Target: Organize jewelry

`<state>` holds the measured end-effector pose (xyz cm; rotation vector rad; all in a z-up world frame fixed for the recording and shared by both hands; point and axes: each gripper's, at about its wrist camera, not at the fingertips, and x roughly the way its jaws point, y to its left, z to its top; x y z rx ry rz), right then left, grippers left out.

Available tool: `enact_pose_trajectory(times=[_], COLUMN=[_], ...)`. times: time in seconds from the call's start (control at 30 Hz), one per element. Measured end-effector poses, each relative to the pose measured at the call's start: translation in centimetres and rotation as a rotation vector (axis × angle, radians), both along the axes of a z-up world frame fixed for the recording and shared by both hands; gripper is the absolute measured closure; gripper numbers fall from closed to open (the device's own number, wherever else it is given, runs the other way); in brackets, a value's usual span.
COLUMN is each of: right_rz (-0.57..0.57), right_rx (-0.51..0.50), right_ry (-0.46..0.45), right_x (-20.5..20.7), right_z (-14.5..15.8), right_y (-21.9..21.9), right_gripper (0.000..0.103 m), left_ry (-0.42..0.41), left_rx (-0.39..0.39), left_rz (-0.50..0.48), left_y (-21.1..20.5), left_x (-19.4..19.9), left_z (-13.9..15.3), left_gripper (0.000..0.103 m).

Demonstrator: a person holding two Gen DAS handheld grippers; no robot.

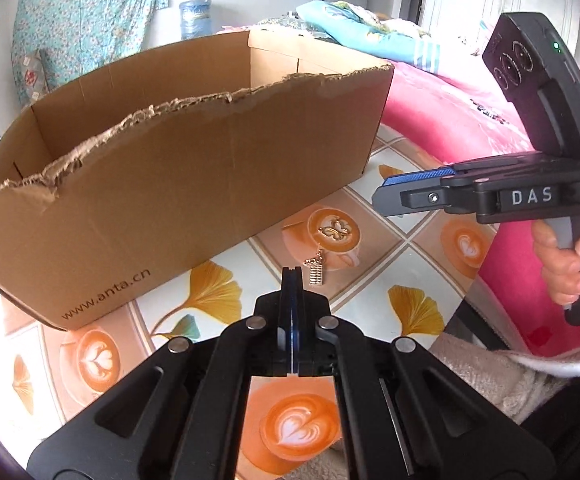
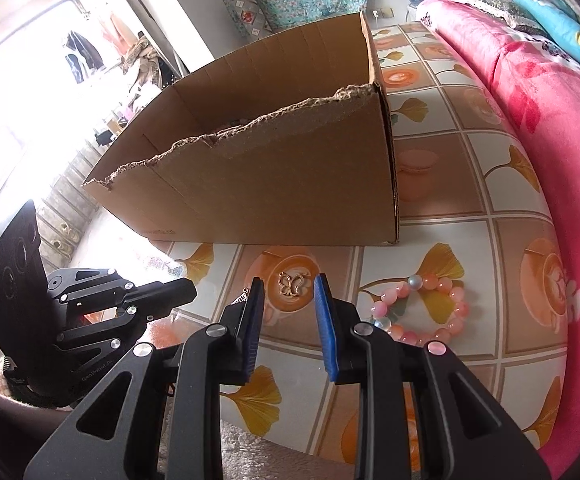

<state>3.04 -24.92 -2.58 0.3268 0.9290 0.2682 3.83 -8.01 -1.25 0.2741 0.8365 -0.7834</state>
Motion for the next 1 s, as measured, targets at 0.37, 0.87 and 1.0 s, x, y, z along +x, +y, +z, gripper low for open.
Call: enact_pose_trajectory(times=[0.37,0.87,1.0], right_rz=[-0.005,-0.006,0.028], right_rx=[0.003,0.006,-0.057], right_ry=[-0.002,-0.003,-0.003], right_x=[-0.1,-0.1,0.0], right_z=[0.1,-0.2,-0.4], right_y=[0.3,0.0,1.3], right_gripper=[0.077,0.077,0.077], left_ry=[0.017,-0.048,-0.046], left_rx=[0.049,0.050,0.060], left_rz=[-0.038,0.009,0.075], left_y=[-3.1,-0.4,1.3], left_x=[0.6,-0.3,0.1], left_z=[-1.5,-0.3,-0.4], left_gripper=[0.083,0.098,0.098])
